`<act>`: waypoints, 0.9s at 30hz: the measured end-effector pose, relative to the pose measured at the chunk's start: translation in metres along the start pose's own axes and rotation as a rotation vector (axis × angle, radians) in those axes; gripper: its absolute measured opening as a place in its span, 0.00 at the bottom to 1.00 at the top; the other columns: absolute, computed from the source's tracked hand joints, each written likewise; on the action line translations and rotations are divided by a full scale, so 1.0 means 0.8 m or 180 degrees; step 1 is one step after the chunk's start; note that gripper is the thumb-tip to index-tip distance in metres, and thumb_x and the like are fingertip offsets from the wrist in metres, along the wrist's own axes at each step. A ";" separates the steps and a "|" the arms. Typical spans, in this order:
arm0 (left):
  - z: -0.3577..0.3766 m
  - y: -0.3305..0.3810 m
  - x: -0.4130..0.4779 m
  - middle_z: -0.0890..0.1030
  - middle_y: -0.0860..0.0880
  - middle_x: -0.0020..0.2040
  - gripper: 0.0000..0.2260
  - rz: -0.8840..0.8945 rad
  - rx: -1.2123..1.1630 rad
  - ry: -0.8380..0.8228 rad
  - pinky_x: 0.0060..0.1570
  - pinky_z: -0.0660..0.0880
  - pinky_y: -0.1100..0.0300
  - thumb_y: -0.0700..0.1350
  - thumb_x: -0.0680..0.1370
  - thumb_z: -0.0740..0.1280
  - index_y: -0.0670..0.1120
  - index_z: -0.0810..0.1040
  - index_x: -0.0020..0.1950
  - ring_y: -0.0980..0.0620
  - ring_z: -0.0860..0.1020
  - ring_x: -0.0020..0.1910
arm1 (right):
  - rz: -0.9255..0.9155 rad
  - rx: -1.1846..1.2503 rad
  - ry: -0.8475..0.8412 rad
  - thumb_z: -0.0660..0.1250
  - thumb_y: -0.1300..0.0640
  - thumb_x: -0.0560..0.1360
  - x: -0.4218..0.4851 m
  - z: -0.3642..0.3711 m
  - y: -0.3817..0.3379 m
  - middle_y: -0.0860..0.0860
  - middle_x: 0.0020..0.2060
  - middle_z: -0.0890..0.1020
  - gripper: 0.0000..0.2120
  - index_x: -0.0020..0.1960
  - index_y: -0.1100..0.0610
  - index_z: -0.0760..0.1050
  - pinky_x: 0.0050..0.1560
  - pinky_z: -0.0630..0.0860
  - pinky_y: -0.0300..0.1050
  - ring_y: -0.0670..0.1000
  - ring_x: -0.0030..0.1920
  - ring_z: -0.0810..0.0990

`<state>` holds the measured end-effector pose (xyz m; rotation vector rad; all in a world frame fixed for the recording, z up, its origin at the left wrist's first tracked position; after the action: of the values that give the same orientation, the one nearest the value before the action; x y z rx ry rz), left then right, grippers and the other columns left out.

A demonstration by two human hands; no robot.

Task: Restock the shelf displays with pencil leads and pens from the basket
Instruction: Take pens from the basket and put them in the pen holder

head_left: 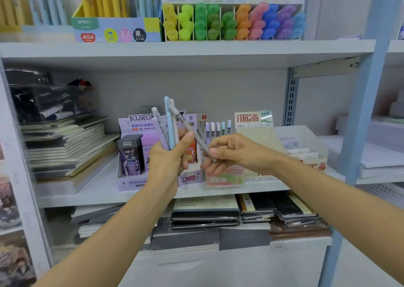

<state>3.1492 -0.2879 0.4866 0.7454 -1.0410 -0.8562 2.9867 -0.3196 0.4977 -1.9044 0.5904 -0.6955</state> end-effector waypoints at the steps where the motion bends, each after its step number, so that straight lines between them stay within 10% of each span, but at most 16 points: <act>1: -0.001 -0.001 -0.002 0.69 0.51 0.20 0.06 -0.0030 0.0023 -0.0003 0.17 0.59 0.67 0.48 0.69 0.74 0.50 0.82 0.44 0.57 0.64 0.17 | 0.0027 -0.0062 -0.0069 0.64 0.59 0.79 0.002 0.005 -0.001 0.59 0.49 0.85 0.08 0.55 0.61 0.76 0.49 0.82 0.42 0.55 0.48 0.85; 9: -0.001 0.010 -0.012 0.74 0.54 0.21 0.07 0.0020 0.0639 -0.0252 0.18 0.64 0.68 0.43 0.72 0.75 0.43 0.82 0.47 0.58 0.65 0.17 | -0.0663 -0.0446 0.1409 0.69 0.55 0.76 0.016 -0.011 -0.060 0.52 0.44 0.85 0.11 0.55 0.59 0.79 0.43 0.80 0.41 0.49 0.43 0.84; 16: 0.003 0.004 -0.013 0.77 0.54 0.23 0.07 -0.0103 0.0751 -0.0386 0.18 0.63 0.69 0.45 0.74 0.73 0.41 0.82 0.44 0.58 0.64 0.16 | -0.0611 -0.0535 0.1340 0.69 0.61 0.76 0.025 -0.013 -0.074 0.55 0.43 0.85 0.07 0.54 0.61 0.79 0.42 0.79 0.38 0.48 0.42 0.83; 21: -0.001 0.002 -0.004 0.78 0.52 0.31 0.09 -0.0259 0.0641 -0.0381 0.19 0.63 0.67 0.51 0.78 0.68 0.48 0.85 0.44 0.57 0.65 0.19 | -0.0896 -0.0371 0.2570 0.66 0.64 0.77 0.000 -0.090 -0.086 0.57 0.43 0.83 0.09 0.56 0.67 0.76 0.41 0.79 0.36 0.46 0.37 0.83; 27: -0.003 -0.013 0.002 0.75 0.52 0.30 0.08 -0.0374 0.0489 -0.0545 0.20 0.64 0.68 0.47 0.80 0.66 0.48 0.85 0.50 0.56 0.66 0.20 | -0.0224 -0.1222 0.2713 0.66 0.62 0.78 0.012 -0.115 -0.023 0.60 0.45 0.84 0.08 0.55 0.65 0.75 0.50 0.82 0.46 0.53 0.44 0.84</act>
<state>3.1494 -0.2941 0.4779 0.8809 -1.2353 -0.9612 2.9319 -0.3767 0.5484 -1.9222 1.2564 -1.5497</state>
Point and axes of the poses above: each hand's wrist, its own x-axis towards the middle knuckle, its own z-axis out of the palm, y = z × x, the point moved 5 cm from there along x, towards the middle knuckle
